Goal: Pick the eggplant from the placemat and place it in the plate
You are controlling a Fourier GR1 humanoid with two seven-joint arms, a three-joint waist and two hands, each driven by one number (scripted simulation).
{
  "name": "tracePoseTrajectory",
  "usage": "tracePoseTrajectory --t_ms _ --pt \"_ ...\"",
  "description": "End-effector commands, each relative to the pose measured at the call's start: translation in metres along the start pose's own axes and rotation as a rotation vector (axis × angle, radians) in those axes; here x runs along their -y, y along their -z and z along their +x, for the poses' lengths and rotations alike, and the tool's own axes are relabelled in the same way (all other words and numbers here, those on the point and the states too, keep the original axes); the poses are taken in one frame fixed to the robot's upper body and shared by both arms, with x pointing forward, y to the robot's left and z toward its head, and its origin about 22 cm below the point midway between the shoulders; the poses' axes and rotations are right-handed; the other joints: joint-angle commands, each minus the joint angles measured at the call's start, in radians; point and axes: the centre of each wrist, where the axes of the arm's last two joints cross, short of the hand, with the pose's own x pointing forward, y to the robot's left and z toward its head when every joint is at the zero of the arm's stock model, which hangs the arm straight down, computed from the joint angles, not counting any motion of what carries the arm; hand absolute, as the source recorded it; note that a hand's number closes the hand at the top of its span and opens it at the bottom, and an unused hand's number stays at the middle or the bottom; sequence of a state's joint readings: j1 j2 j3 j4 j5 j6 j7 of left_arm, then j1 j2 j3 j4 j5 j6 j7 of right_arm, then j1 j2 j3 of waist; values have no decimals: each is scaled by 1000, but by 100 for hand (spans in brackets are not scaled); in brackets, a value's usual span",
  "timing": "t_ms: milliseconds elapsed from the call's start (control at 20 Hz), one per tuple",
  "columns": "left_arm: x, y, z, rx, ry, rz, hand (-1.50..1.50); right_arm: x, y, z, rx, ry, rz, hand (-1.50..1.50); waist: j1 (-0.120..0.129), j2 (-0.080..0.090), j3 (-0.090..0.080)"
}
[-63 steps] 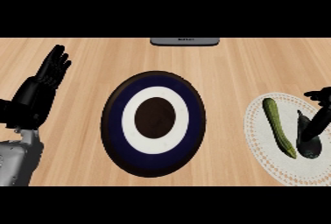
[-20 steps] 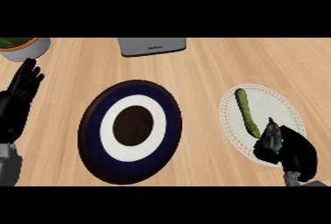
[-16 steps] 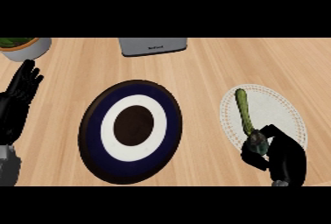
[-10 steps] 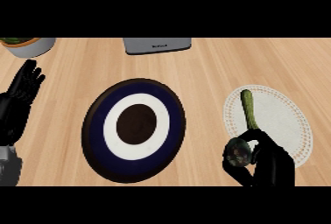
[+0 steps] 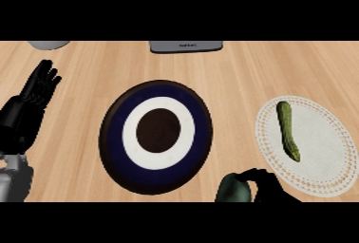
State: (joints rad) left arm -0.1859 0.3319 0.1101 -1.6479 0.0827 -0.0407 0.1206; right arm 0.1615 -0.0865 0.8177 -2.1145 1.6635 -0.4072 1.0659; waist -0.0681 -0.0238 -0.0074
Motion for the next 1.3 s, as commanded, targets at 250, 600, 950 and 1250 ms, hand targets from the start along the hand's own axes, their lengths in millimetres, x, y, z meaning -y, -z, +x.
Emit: tracePoseTrajectory --t_ms 250,600,950,1250 --pt "18 21 10 45 -7 -66 0 -3 -1 43 -104 66 -17 150 72 31 4" --pt "30 26 10 59 -28 -86 0 -36 22 43 -155 -13 6 150 102 41 5" --pt "35 29 20 77 -25 -108 0 -75 78 58 -220 -114 27 150 128 43 6" --pt "34 30 23 76 -27 -112 0 -97 95 53 -323 28 47 -150 138 41 9"
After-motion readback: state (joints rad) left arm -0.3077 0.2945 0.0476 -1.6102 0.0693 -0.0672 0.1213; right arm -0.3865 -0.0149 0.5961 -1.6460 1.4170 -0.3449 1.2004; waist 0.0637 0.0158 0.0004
